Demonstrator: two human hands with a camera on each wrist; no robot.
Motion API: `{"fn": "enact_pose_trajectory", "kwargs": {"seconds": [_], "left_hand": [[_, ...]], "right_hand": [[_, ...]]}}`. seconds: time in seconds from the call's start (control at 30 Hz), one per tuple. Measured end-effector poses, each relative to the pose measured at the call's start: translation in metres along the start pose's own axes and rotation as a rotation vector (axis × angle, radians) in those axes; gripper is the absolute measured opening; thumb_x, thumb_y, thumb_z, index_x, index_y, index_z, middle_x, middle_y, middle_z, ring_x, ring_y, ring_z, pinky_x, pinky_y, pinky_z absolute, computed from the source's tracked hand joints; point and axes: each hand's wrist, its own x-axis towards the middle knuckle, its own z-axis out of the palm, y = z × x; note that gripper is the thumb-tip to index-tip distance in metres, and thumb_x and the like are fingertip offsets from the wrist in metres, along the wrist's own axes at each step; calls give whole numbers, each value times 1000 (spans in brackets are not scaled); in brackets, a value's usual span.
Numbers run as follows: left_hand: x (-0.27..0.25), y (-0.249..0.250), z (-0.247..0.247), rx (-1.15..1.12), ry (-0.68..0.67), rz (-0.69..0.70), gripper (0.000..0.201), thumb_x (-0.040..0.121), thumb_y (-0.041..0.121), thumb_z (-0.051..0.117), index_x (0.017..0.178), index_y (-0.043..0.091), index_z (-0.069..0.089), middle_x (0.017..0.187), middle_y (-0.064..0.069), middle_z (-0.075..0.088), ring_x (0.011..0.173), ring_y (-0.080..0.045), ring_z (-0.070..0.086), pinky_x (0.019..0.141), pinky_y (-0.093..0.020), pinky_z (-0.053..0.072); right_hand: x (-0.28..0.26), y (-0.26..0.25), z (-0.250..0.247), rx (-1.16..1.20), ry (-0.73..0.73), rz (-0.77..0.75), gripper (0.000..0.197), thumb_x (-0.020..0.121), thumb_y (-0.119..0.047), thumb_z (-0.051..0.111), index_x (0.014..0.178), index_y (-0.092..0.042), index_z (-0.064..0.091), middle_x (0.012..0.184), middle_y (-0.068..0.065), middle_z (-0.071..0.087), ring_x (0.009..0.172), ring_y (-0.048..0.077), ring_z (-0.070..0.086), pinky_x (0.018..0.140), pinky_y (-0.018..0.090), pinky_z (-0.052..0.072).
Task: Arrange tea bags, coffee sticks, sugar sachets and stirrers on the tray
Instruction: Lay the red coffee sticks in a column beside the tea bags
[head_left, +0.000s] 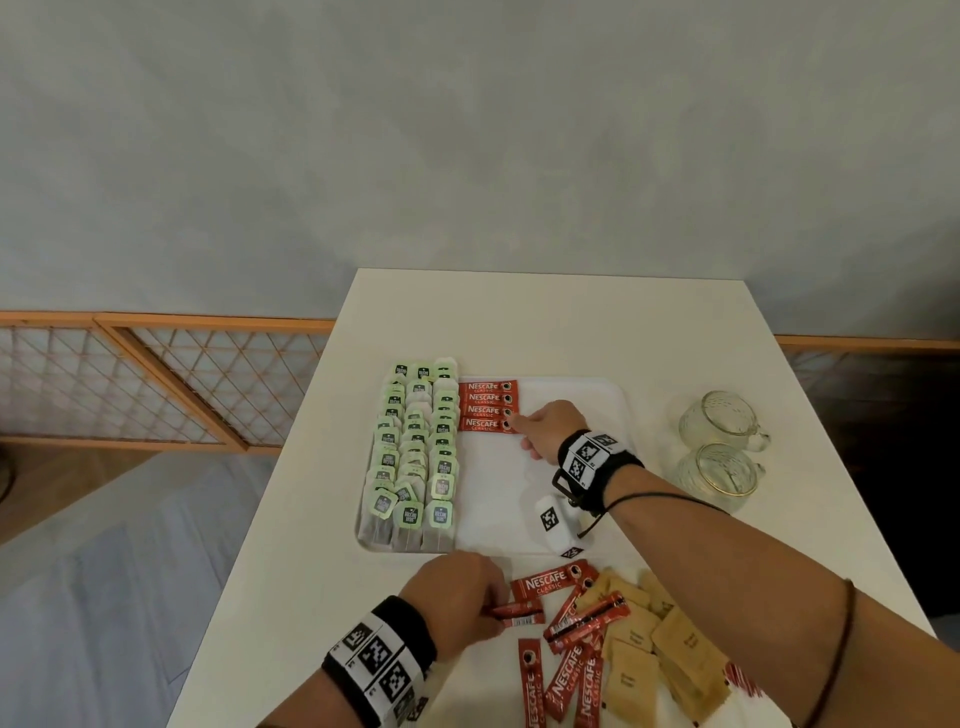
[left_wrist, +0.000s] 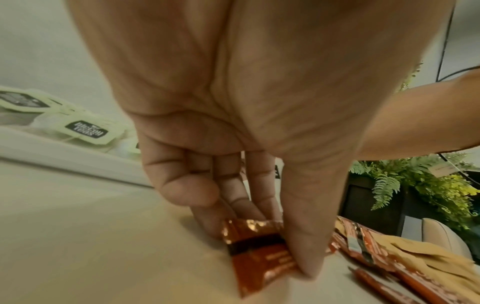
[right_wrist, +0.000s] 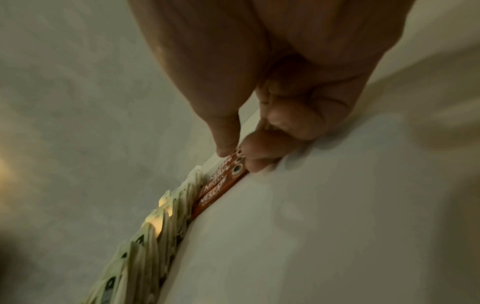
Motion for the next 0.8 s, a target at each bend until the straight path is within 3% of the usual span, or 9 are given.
{"fn": "enact_pose_trajectory", "kwargs": {"seconds": [0.1,0.17,0.37,0.5,0.6,0.7,0.8], "left_hand": [[2,-3,0,12,-10,-3,11,89,31,66,98,25,70,92,8,65,83,-11,59,80,-27,50],[3,-6,-1,7,-8,-6,12,91,28,63,101,24,69,96,5,68,86,-13,62,81,-28,52],[6,-7,0,-75,7,-2,17,92,36,53,91,20,58,82,3,63,69,-15,59,67,-32,52],[10,5,-3,-102,-33,-20,15,98,24,41,86,19,49,77,3,56,68,-20,55,61,-31,42],[9,20,-2,-137,-73,-14,27,94,41,39,85,19,54,79,0,63,73,-21,60,70,-37,50],[9,31,8,-3,-84,-1,47,84,62,45,76,17,54,68,2,61,62,-15,59,62,-32,51],[10,32,16,174,-159,-62,54,73,73,58,73,20,60,67,6,57,65,-16,60,59,-29,50]], "right_hand": [[-19,7,-9,-100,-134,-145,32,94,-48,66,90,-17,70,82,-2,75,62,10,65,63,26,49],[-37,12,-17,-154,-255,-248,23,92,-44,69,92,-22,70,87,-1,74,65,10,66,64,26,51],[-94,36,-39,-474,-425,-468,22,88,-45,72,102,-28,74,93,-11,70,77,1,63,75,22,50],[-120,58,-46,-612,-525,-483,17,88,-42,73,101,-31,75,87,-13,70,73,1,63,75,22,52],[-129,74,-47,-617,-590,-449,19,85,-38,77,101,-27,76,81,-12,70,68,1,61,70,18,50],[-135,84,-46,-647,-607,-438,20,83,-37,79,99,-26,76,78,-15,67,66,-2,58,67,15,43],[-140,87,-45,-739,-573,-456,29,81,-46,79,103,-28,74,81,-21,59,73,-5,54,68,17,39]]}}
